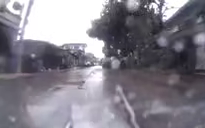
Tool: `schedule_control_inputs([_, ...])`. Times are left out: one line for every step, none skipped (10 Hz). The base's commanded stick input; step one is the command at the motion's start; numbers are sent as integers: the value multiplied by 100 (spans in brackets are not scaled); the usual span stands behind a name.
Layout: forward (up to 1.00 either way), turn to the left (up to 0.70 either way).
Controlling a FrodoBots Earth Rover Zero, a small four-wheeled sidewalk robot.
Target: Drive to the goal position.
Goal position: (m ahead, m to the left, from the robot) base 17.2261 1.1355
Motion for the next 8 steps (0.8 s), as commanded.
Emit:
schedule_control_inputs([100, 0])
schedule_control_inputs([100, 0])
schedule_control_inputs([100, 0])
schedule_control_inputs([100, 0])
schedule_control_inputs([100, 0])
schedule_control_inputs([100, 0])
schedule_control_inputs([100, 0])
schedule_control_inputs([100, 0])
